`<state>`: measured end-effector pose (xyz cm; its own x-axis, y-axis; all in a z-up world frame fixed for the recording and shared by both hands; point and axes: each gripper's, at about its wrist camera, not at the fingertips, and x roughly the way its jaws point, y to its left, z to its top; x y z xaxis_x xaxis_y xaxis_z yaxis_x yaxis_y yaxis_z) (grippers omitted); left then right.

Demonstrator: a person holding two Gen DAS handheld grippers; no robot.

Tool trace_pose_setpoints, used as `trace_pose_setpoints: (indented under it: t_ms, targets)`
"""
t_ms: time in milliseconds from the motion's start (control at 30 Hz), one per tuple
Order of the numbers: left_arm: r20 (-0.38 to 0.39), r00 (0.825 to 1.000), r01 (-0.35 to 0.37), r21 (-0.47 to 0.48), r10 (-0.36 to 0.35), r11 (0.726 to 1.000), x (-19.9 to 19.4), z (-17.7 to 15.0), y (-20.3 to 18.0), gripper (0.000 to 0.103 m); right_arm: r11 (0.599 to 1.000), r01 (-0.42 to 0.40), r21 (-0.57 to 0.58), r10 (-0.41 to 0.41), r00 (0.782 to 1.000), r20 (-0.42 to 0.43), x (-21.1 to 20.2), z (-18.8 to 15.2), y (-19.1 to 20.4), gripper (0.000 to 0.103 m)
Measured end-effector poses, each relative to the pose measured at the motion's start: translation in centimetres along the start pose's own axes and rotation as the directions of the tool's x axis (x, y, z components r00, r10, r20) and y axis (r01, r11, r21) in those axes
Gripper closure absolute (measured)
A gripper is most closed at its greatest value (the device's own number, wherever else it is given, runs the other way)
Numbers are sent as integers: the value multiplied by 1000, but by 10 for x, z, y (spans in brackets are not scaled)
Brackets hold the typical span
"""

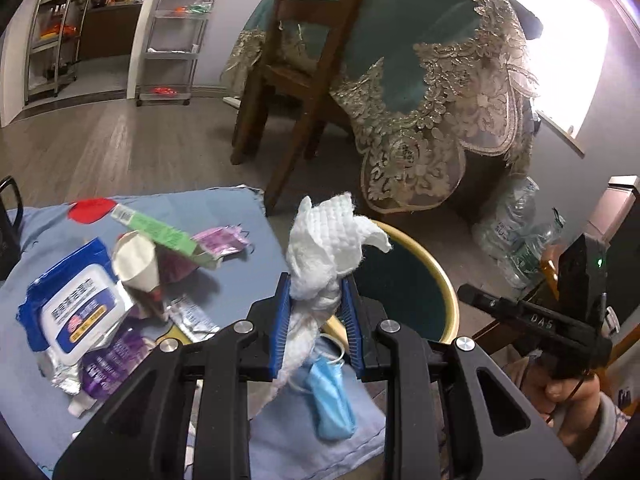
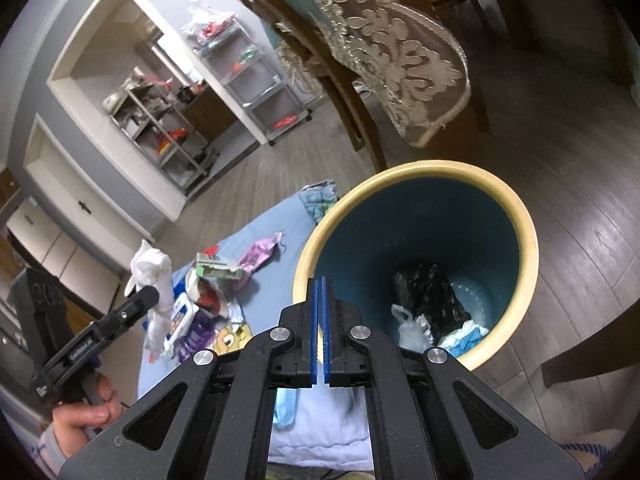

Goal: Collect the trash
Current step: 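Carry the mask and tissue over the bin and open both grippers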

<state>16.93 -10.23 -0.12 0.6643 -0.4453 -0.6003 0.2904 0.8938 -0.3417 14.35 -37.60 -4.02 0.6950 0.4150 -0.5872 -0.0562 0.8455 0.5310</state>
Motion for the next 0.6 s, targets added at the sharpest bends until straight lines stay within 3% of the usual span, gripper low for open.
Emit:
trace_pose_setpoints:
  t_ms: [200, 333, 433, 600]
  targets:
    - [16, 1000, 6, -18, -6, 1000, 2, 8, 0, 79, 1000, -11, 8, 11, 1000, -17, 5, -1, -3, 100]
    - [17, 1000, -6, -58, 7, 998, -1, 10, 14, 79, 999, -46, -15, 45, 995, -84, 19, -12, 8, 78]
    - [10, 1000, -16, -64, 17, 998, -1, 7, 20, 79, 995, -68, -72, 57, 988, -146, 34, -25, 27, 69]
    - [2, 1000, -20, -67, 21, 998, 1, 4, 23, 79, 980, -113, -162, 60, 952, -301, 70, -61, 62, 58]
